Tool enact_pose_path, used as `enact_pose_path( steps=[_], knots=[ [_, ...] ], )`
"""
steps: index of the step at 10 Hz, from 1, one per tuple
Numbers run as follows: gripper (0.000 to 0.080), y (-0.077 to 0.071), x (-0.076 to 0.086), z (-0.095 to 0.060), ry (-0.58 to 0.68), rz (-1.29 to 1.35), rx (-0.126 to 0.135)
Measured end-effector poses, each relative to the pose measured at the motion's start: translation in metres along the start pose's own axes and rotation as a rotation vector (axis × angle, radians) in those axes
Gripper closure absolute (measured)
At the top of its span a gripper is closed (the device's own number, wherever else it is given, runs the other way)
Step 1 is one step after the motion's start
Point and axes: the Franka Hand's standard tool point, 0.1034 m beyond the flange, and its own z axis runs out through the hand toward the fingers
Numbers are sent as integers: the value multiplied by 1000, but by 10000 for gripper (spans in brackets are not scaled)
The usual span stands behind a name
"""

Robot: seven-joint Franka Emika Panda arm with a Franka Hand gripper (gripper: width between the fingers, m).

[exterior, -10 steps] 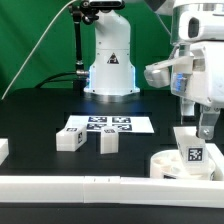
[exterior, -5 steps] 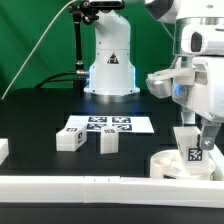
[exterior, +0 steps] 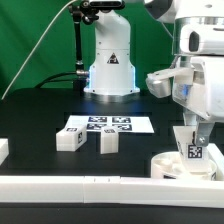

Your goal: Assemble stool

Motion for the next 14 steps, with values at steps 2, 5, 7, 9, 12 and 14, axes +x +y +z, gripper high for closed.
enact_pose_path(
  steps=[2, 5, 7, 9, 12, 14],
  knots=[
    [459, 0, 0, 0, 2, 233, 4],
    [459, -5, -6, 2, 3, 605, 52],
    [459, 0, -2, 1, 35, 710, 0],
    [459, 0, -2, 1, 37, 849, 7],
    [459, 0, -2, 1, 39, 1026, 12],
    [459, -1, -3, 2, 54, 1228, 34]
  ],
)
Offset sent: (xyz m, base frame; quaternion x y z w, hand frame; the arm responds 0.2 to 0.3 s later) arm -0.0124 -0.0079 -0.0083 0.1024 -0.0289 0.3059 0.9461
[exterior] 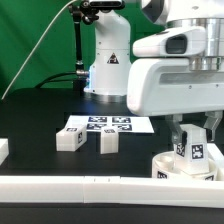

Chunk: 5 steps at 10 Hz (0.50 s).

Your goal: Assemble stool

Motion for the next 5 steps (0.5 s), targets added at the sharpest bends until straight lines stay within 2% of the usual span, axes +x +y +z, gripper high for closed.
enact_pose_path(
  steps=[2, 5],
  knots=[
    [459, -1, -1, 1, 12, 265, 32],
    [459, -9, 1, 2, 40, 553, 49]
  ],
)
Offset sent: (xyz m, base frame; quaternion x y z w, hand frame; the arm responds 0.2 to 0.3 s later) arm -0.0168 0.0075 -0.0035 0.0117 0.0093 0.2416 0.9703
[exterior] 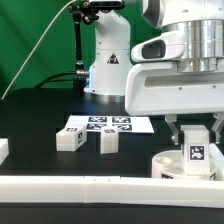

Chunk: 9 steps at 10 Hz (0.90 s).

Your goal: Assemble stool

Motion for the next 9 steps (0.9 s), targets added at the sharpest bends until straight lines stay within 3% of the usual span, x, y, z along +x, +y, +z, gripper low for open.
enact_pose_path(
  steps=[7, 9],
  knots=[
    [459, -1, 1, 0, -4, 379, 16],
    [459, 1, 5, -2, 4, 606, 41]
  ],
)
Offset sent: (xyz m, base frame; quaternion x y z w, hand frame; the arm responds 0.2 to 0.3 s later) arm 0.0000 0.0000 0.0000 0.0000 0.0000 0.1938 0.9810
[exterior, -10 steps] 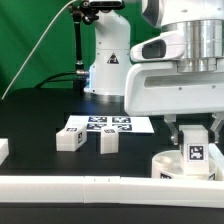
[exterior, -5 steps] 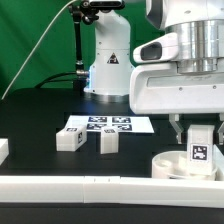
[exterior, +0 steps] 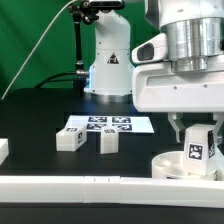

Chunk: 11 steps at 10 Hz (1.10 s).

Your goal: Assemble stool

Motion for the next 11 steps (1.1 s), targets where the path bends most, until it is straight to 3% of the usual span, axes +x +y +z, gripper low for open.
enact_pose_path(
  steps=[4, 8, 11],
  knots=[
    [459, 0, -3, 0, -16, 442, 27],
    [459, -1, -2, -1, -36, 906, 105],
    [459, -5, -12, 1, -69, 1120, 112]
  ],
)
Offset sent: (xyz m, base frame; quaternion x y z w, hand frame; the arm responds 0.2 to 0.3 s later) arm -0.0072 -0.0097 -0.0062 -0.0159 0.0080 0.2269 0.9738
